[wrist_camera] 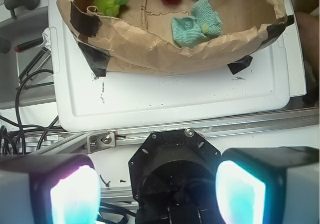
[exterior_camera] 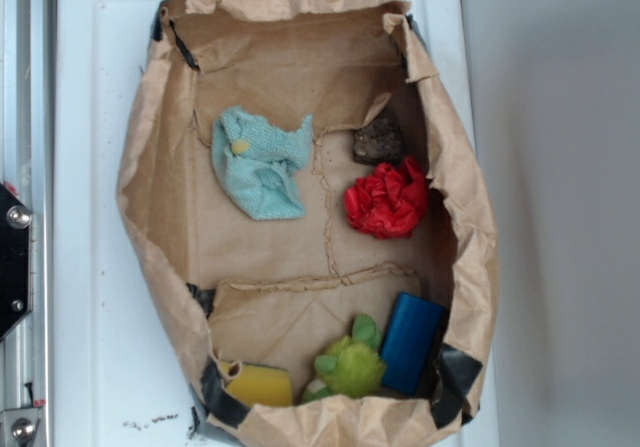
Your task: Grab the rock.
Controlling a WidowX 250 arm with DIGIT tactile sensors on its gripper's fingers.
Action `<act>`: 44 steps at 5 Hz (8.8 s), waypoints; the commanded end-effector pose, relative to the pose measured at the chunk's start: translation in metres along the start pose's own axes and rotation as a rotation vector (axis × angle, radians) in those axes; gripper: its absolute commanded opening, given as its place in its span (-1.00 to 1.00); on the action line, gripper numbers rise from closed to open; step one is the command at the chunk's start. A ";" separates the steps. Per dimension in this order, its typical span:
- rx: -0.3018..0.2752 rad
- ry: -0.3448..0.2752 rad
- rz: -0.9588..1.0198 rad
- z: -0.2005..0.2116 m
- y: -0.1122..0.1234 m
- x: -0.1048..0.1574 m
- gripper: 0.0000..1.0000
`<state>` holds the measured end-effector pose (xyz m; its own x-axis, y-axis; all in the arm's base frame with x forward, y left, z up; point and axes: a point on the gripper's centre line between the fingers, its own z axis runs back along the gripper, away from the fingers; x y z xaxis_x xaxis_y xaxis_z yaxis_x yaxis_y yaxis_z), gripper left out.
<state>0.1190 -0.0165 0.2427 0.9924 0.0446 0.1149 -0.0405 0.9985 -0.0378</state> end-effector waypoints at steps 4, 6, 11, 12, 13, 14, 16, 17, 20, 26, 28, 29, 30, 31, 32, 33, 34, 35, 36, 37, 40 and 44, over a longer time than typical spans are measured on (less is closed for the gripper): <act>-0.021 -0.136 -0.197 -0.039 0.013 0.092 1.00; 0.035 -0.147 -0.195 -0.068 0.036 0.134 1.00; 0.141 -0.137 -0.199 -0.132 0.038 0.170 1.00; 0.141 -0.112 -0.288 -0.145 0.035 0.167 1.00; 0.146 -0.086 -0.428 -0.158 0.032 0.147 1.00; 0.134 -0.036 -0.501 -0.172 0.030 0.149 1.00; 0.134 -0.036 -0.501 -0.172 0.030 0.149 1.00; 0.134 -0.036 -0.501 -0.172 0.030 0.149 1.00; 0.039 -0.079 -0.523 -0.176 0.047 0.184 1.00; 0.065 -0.125 -0.573 -0.177 0.081 0.191 1.00; 0.079 -0.142 -0.529 -0.180 0.087 0.203 1.00; 0.064 -0.110 -0.554 -0.181 0.087 0.198 1.00; 0.071 -0.102 -0.607 -0.174 0.084 0.187 1.00; 0.053 -0.144 -0.653 -0.155 0.084 0.179 1.00; 0.048 -0.178 -0.677 -0.142 0.093 0.178 1.00; 0.068 -0.204 -0.689 -0.141 0.098 0.180 1.00; 0.112 -0.206 -0.689 -0.148 0.105 0.185 1.00; 0.139 -0.207 -0.706 -0.156 0.106 0.189 1.00; 0.152 -0.200 -0.708 -0.161 0.106 0.192 1.00; 0.157 -0.192 -0.718 -0.165 0.105 0.192 1.00; 0.131 -0.211 -0.727 -0.190 0.094 0.200 1.00; 0.151 -0.189 -0.756 -0.216 0.086 0.215 1.00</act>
<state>0.3416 0.0718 0.0312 0.7416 -0.6433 0.1903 0.6127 0.7650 0.1982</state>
